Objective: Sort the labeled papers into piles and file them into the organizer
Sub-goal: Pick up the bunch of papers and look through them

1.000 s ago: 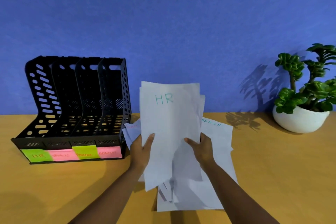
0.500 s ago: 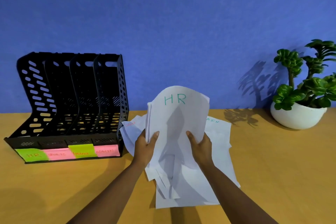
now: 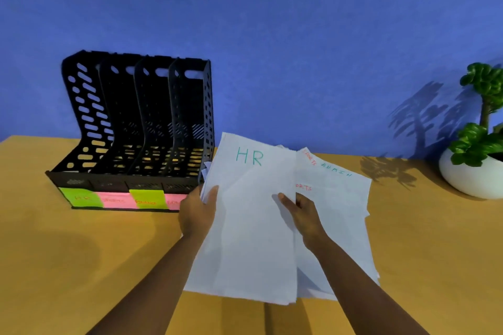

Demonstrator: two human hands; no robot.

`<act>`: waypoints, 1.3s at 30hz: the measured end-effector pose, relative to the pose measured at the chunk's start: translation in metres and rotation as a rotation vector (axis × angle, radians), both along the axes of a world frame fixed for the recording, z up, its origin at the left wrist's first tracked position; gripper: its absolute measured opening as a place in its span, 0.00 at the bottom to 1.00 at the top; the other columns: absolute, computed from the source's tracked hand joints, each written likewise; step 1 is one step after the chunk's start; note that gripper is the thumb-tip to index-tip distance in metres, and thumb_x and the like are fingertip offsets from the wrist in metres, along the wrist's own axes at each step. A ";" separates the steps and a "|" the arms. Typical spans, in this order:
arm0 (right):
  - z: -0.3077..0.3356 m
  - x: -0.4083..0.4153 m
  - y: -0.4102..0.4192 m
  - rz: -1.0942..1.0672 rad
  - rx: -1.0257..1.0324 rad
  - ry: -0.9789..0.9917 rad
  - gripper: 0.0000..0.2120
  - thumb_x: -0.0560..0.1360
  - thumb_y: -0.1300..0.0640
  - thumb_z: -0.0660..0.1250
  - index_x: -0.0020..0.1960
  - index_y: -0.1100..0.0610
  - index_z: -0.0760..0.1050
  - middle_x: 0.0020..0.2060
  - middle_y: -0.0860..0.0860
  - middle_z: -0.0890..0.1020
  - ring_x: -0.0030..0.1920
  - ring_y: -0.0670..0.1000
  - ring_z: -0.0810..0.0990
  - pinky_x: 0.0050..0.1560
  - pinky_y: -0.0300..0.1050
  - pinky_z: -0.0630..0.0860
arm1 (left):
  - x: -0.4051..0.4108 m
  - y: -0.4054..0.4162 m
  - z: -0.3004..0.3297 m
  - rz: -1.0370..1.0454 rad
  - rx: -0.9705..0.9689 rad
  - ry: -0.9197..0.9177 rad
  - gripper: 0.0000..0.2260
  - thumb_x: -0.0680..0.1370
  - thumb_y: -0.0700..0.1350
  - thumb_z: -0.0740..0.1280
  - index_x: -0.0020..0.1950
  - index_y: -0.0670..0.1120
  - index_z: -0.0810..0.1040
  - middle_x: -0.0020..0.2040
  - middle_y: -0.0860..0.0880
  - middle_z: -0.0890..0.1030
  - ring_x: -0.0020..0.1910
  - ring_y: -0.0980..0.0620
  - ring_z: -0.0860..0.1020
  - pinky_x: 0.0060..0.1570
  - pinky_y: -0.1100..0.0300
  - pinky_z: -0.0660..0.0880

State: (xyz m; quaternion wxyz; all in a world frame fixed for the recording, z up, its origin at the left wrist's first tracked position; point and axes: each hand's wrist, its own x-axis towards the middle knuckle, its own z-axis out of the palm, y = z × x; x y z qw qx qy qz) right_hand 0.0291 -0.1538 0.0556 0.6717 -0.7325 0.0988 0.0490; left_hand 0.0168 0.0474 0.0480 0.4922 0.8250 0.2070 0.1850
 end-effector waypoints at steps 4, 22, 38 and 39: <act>-0.016 -0.004 0.016 0.191 -0.162 0.105 0.07 0.71 0.58 0.72 0.35 0.52 0.77 0.33 0.49 0.80 0.34 0.47 0.78 0.32 0.37 0.72 | -0.024 0.025 -0.023 0.127 0.070 0.062 0.18 0.79 0.53 0.61 0.48 0.39 0.81 0.45 0.38 0.83 0.48 0.36 0.79 0.41 0.58 0.68; -0.055 -0.045 0.129 0.614 -0.317 0.288 0.16 0.74 0.61 0.68 0.60 0.65 0.75 0.59 0.60 0.79 0.54 0.60 0.81 0.49 0.48 0.80 | -0.088 0.116 -0.078 0.460 0.509 0.317 0.18 0.76 0.39 0.64 0.65 0.36 0.71 0.55 0.32 0.79 0.53 0.33 0.77 0.49 0.42 0.70; -0.059 -0.041 0.168 0.660 -0.278 0.199 0.14 0.78 0.57 0.61 0.62 0.59 0.75 0.57 0.56 0.81 0.54 0.57 0.82 0.57 0.53 0.79 | -0.093 0.092 -0.099 -0.293 0.869 0.584 0.42 0.60 0.66 0.55 0.73 0.52 0.59 0.68 0.43 0.74 0.64 0.39 0.75 0.49 0.23 0.64; -0.059 -0.040 0.166 0.658 -0.321 0.168 0.15 0.78 0.57 0.60 0.64 0.59 0.74 0.57 0.56 0.81 0.55 0.56 0.81 0.57 0.51 0.78 | -0.093 0.095 -0.100 -0.306 0.864 0.585 0.41 0.61 0.66 0.55 0.73 0.52 0.57 0.68 0.43 0.74 0.63 0.39 0.76 0.48 0.23 0.65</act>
